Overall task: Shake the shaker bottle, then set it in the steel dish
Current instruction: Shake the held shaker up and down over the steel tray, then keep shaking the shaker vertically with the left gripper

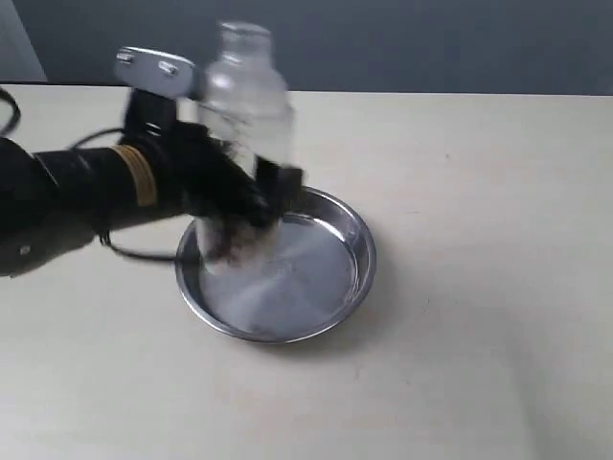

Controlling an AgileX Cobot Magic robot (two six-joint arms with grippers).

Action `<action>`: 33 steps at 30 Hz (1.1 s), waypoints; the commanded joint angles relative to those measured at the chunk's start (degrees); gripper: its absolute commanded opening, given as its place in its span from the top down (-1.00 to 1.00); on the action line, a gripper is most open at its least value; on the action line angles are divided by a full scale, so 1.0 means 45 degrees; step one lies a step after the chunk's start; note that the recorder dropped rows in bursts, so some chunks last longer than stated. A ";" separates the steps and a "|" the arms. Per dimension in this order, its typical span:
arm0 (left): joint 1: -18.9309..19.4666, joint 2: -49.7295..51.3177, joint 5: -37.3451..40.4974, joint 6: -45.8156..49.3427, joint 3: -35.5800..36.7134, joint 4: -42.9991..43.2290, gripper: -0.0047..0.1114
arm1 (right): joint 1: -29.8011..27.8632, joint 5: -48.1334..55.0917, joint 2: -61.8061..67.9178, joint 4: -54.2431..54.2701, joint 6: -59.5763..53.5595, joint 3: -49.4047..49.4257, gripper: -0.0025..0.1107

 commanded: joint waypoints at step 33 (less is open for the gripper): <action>0.0147 -0.0621 -0.2626 -0.0581 -0.1729 -0.0328 0.91 | 0.0019 -0.0104 -0.0060 -0.0021 -0.0056 0.0015 0.97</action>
